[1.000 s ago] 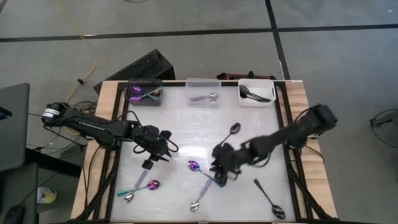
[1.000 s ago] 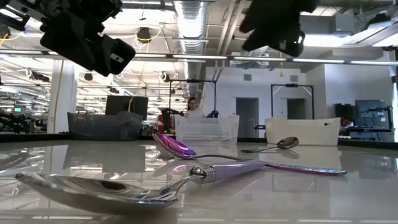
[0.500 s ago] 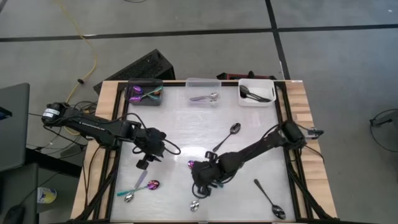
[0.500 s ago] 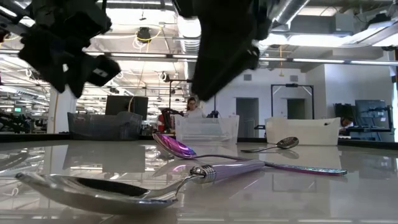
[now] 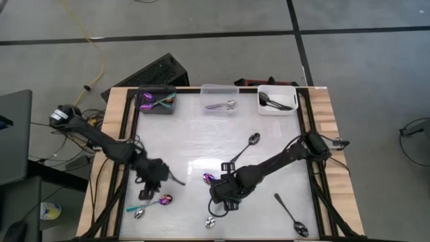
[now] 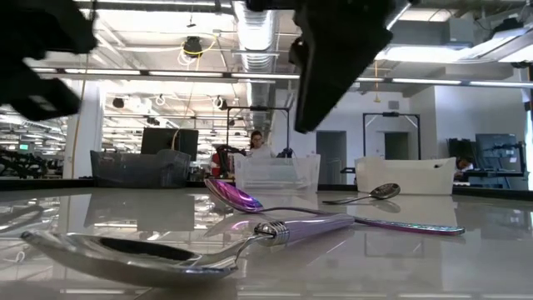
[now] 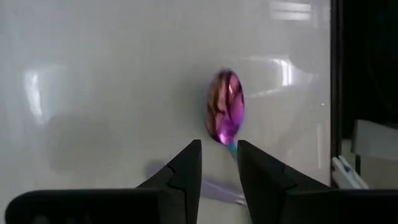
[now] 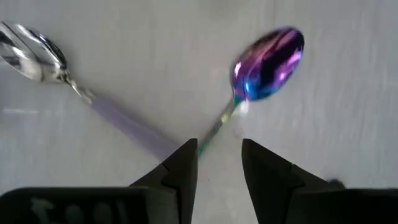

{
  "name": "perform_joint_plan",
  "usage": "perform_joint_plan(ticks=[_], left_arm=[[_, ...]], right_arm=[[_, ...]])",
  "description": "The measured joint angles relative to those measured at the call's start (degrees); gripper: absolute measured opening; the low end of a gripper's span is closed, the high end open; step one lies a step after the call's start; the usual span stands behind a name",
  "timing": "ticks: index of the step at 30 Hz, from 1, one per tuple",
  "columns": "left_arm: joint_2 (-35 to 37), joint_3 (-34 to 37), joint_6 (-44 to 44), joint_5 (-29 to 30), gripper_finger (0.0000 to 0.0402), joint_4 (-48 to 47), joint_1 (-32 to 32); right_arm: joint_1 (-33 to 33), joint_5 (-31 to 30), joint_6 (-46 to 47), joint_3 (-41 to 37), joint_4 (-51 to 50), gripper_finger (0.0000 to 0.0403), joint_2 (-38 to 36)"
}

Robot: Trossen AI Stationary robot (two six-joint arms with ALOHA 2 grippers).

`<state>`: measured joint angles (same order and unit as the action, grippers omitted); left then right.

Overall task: Sort silverware by color (type)
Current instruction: Put the purple spoon into the transparent bin

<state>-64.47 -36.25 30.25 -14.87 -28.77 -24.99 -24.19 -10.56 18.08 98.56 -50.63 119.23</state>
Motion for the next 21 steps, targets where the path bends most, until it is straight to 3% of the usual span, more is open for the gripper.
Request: perform_joint_plan(ticks=[9,15,21], left_arm=[[-0.3,0.0,36.0,16.2,0.0087,-6.1,-13.8],[-4.4,0.0,51.4,16.9,0.0087,-6.0,-19.2],[-11.0,0.0,57.9,15.6,0.0087,-5.2,-21.0]], right_arm=[[-4.7,0.2,1.4,0.0,-0.5,0.0147,0.0],[-7.6,0.1,1.5,0.0,0.0,0.0147,0.1],[-9.4,0.1,1.5,0.0,0.0,0.0147,0.1]])
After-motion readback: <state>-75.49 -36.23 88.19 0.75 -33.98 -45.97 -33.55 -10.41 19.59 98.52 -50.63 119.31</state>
